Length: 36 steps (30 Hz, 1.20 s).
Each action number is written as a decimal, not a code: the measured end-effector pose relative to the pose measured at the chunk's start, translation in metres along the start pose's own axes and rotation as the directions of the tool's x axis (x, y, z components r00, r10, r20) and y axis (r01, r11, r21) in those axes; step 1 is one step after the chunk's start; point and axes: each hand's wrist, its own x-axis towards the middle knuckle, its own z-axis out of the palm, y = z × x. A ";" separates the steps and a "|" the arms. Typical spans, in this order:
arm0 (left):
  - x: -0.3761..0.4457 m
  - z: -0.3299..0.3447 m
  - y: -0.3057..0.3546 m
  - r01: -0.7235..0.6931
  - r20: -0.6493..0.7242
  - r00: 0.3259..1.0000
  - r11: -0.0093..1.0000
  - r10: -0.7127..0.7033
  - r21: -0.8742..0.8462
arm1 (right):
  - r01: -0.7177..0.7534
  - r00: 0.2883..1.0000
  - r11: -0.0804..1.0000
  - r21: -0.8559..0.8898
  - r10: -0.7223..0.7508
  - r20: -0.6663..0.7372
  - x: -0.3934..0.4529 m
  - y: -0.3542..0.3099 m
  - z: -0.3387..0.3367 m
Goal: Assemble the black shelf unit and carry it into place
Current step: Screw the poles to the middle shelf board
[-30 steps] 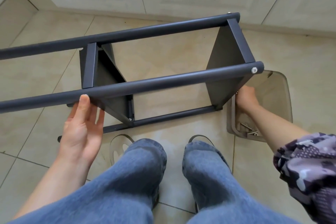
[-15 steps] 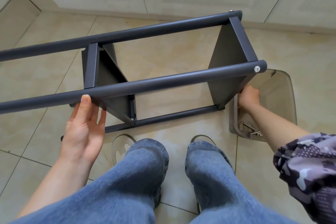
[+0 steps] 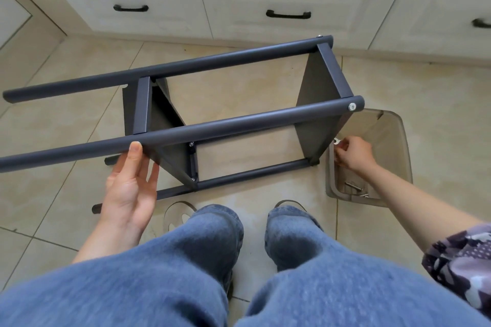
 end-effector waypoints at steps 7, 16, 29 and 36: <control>-0.005 0.002 0.007 0.033 0.041 0.999 0.999 -0.033 -0.005 | 0.131 0.991 0.948 0.291 -0.128 -0.029 -0.074 -0.015 -0.039; -0.010 0.004 0.011 0.032 0.063 0.997 0.999 -0.032 -0.002 | 0.347 0.899 0.790 0.506 -0.433 0.061 -0.183 -0.094 -0.091; 0.000 -0.003 0.003 -0.094 0.000 0.996 0.995 0.094 0.027 | 0.513 0.691 0.697 0.501 -0.682 0.242 -0.172 -0.269 -0.083; 0.005 -0.003 0.007 -0.127 -0.001 0.992 0.992 0.127 0.025 | 0.384 0.697 0.824 0.418 -0.555 0.454 -0.115 -0.319 -0.028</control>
